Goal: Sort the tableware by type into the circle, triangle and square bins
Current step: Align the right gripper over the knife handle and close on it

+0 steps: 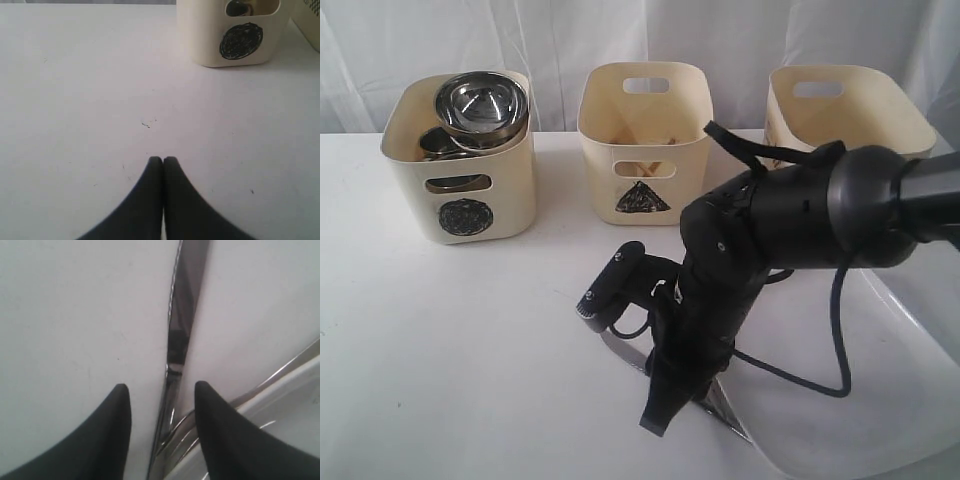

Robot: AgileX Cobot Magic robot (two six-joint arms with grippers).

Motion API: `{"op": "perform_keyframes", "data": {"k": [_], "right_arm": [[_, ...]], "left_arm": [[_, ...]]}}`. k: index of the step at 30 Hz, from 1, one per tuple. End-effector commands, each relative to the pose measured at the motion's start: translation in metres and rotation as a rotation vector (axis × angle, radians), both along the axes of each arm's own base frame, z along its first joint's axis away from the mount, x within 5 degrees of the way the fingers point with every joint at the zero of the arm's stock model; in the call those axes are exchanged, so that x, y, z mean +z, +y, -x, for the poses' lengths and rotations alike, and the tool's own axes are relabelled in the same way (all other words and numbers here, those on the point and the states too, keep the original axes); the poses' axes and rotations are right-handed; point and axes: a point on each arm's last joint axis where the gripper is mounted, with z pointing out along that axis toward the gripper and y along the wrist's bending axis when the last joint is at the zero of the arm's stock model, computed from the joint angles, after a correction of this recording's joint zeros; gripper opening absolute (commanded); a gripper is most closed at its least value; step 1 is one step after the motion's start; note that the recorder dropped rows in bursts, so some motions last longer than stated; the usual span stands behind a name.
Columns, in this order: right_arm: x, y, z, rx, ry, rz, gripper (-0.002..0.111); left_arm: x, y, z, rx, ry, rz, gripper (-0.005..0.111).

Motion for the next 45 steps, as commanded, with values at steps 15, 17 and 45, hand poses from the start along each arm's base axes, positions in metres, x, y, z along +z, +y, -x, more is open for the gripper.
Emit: {"op": "perform_keyframes", "data": {"k": [15,17,45], "right_arm": [[-0.015,0.002,-0.006,-0.014,0.074,0.063,0.04],[-0.016,0.003,-0.006,-0.014,0.077,0.066,0.04],[-0.018,-0.004,-0.015,-0.12,0.055,0.031,0.039]], "left_arm": [[-0.001,0.0,0.0,0.005,-0.003,0.01,0.0],[-0.001,0.0,0.0,0.005,-0.003,0.01,0.0],[-0.001,0.0,0.0,0.005,-0.003,0.01,0.0]]}}
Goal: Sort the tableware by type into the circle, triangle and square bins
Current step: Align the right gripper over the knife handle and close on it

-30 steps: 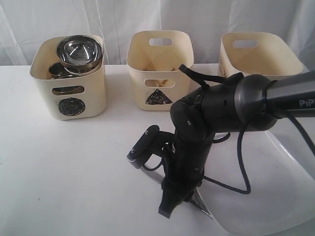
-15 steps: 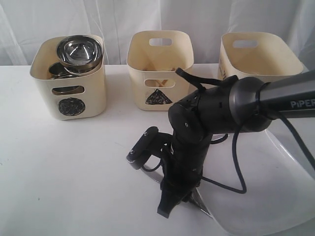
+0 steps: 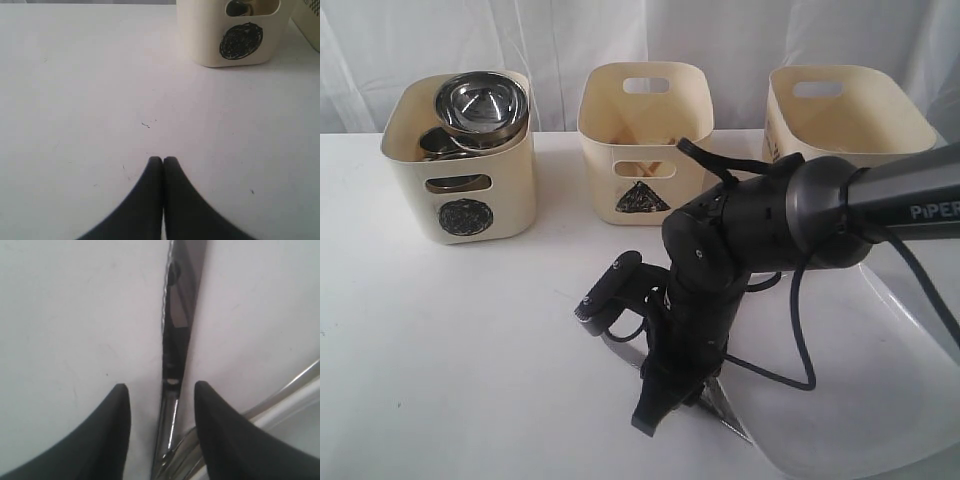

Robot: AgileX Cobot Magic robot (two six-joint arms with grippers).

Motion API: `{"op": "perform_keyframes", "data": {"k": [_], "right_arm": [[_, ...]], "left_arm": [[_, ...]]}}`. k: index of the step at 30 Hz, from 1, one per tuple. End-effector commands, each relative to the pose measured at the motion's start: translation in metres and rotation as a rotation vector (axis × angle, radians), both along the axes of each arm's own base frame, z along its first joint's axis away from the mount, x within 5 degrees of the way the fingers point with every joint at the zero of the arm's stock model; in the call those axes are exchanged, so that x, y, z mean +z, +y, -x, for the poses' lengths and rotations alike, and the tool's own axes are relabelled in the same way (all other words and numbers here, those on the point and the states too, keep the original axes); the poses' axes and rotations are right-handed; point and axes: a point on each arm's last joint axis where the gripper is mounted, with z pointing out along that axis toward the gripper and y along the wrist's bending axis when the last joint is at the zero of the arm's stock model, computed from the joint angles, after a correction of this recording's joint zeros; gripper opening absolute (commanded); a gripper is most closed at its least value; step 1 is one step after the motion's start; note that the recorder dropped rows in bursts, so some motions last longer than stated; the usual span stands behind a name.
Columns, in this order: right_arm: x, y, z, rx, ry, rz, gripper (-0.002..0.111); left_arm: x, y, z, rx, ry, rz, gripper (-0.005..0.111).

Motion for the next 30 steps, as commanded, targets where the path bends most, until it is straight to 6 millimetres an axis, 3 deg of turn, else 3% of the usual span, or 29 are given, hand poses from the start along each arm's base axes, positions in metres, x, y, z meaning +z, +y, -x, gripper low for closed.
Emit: {"op": "perform_keyframes", "data": {"k": [1,6,18,30], "right_arm": [[0.0,-0.012,-0.008,-0.085,0.011,-0.001,0.039],[0.003,-0.026,-0.012,-0.134,0.06,0.019,0.039],[0.011,-0.009,-0.011,-0.138,0.128,-0.148,0.039],[0.01,-0.012,-0.015,-0.081,0.07,-0.113,0.039]], "left_arm": [[-0.001,0.0,0.0,0.005,-0.003,0.01,0.0],[-0.001,0.0,0.0,0.005,-0.003,0.01,0.0],[-0.001,0.0,0.0,0.005,-0.003,0.01,0.0],[-0.001,0.0,0.0,0.005,-0.003,0.01,0.0]]}}
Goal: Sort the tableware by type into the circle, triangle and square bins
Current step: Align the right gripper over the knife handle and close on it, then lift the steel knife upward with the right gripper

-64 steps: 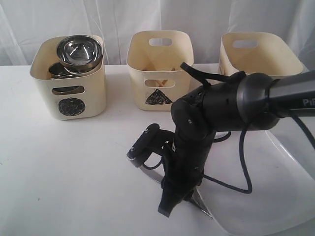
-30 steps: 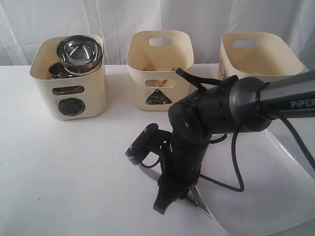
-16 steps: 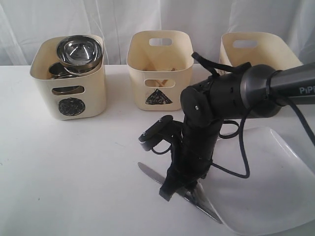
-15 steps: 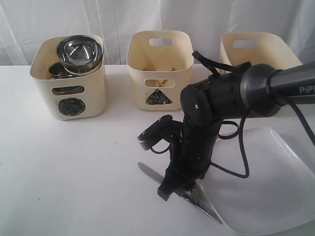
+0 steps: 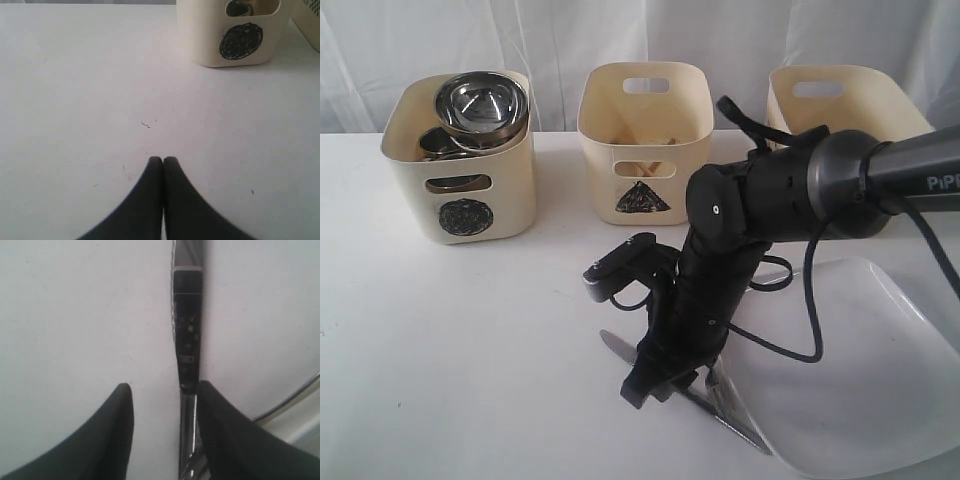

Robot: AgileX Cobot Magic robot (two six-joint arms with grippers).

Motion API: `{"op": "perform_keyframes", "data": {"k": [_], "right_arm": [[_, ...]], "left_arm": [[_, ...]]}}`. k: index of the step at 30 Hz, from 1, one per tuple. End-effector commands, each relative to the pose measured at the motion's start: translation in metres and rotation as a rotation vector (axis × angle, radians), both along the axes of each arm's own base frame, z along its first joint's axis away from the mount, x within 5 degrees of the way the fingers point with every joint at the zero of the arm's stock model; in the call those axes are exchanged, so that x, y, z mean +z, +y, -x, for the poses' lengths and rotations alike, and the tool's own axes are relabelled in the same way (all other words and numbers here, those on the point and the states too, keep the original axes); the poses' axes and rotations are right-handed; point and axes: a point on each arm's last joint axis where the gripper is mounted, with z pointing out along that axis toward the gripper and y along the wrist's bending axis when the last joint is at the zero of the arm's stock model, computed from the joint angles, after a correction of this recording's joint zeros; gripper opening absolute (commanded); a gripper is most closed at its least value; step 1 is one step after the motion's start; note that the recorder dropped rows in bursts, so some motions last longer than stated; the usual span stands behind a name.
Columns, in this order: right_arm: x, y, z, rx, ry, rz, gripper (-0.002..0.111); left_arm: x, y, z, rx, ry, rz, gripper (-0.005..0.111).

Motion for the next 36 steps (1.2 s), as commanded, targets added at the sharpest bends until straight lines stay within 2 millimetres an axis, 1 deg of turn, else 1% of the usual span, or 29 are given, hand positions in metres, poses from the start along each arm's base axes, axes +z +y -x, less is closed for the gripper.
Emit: {"op": "perform_keyframes", "data": {"k": [1,5,9,11,22,24,27,29,30,33,36], "right_arm": [[0.002,-0.004,-0.004,0.031,-0.029,0.027,0.039],[-0.003,-0.004,-0.004,0.033,-0.015,0.035,0.039],[-0.02,-0.004,-0.003,0.038,0.049,0.066,0.039],[-0.023,-0.004,-0.003,0.039,0.059,0.073,0.039],[-0.023,-0.005,-0.002,0.046,0.07,0.083,0.038],[-0.023,-0.005,-0.002,0.046,0.072,0.084,0.031],[-0.023,-0.005,-0.002,0.041,0.067,0.081,0.012],[-0.023,-0.004,-0.002,0.038,0.067,0.077,0.002],[-0.023,-0.004,-0.002,0.034,0.066,0.075,0.0],[-0.022,-0.004,-0.002,0.012,0.069,0.072,0.0],[-0.015,-0.003,-0.003,-0.034,0.04,0.047,0.0]], "left_arm": [[-0.001,0.0,0.0,0.005,-0.003,0.01,0.0],[-0.001,0.0,0.0,0.005,-0.003,0.01,0.0],[-0.001,0.0,0.0,0.005,-0.003,0.01,0.0],[-0.001,0.0,0.0,0.005,-0.003,0.01,0.0],[-0.001,0.0,0.0,0.005,-0.003,0.01,0.0],[-0.001,0.0,0.0,0.005,-0.003,0.01,0.0],[-0.001,0.0,0.0,0.005,-0.003,0.01,0.0],[-0.001,0.0,0.0,0.005,-0.003,0.01,0.0],[-0.001,0.0,0.0,0.005,-0.003,0.01,0.0],[-0.001,0.0,0.0,0.005,-0.003,0.01,0.0],[-0.001,0.0,0.0,0.005,-0.003,0.01,0.0]]}}
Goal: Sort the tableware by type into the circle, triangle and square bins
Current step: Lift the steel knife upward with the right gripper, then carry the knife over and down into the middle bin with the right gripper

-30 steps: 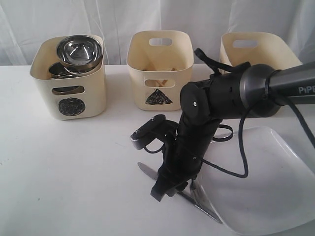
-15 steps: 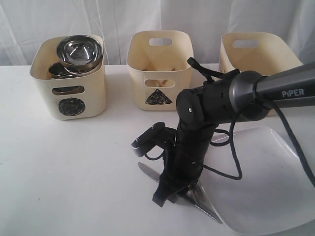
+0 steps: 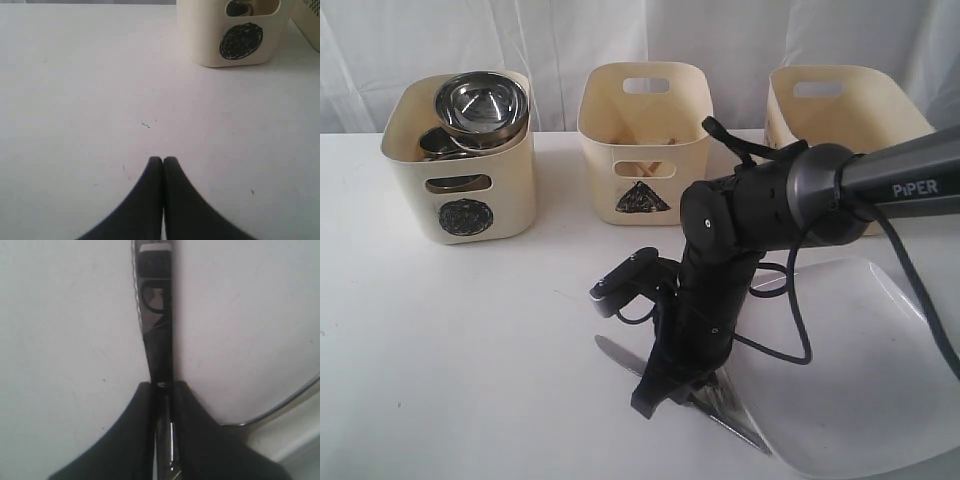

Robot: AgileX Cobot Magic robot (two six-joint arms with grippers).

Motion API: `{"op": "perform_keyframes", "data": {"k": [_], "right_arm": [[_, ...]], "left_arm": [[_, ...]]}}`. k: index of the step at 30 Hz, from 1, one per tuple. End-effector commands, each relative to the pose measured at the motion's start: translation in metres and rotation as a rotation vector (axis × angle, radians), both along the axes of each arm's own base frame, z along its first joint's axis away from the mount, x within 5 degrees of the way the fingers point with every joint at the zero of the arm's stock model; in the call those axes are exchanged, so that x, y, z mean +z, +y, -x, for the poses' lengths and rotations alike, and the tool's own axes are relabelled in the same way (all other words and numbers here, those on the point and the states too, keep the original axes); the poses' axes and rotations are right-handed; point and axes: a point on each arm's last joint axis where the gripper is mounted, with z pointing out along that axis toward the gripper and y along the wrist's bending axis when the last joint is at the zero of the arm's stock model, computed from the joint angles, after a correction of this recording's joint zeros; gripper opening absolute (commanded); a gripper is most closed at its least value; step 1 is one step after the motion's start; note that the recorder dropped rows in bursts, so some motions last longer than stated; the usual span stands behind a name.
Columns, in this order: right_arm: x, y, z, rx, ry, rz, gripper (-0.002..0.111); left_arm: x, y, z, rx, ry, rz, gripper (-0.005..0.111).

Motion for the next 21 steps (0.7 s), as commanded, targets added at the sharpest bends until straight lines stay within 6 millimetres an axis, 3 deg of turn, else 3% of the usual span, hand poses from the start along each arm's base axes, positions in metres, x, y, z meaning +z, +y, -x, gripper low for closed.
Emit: {"op": "perform_keyframes", "data": {"k": [1,12,15,21], "right_arm": [[0.009,-0.001,-0.001,-0.073,-0.027,-0.041,0.0],[0.092,0.002,0.009,-0.194,-0.289,-0.346,0.0],[0.115,-0.001,0.005,-0.234,-0.432,-0.413,0.0],[0.141,-0.011,-0.009,-0.297,-0.665,-0.496,0.0]], "left_arm": [[-0.001,0.0,0.0,0.005,-0.003,0.01,0.0],[-0.001,0.0,0.0,0.005,-0.003,0.01,0.0],[-0.001,0.0,0.0,0.005,-0.003,0.01,0.0],[-0.001,0.0,0.0,0.005,-0.003,0.01,0.0]]}}
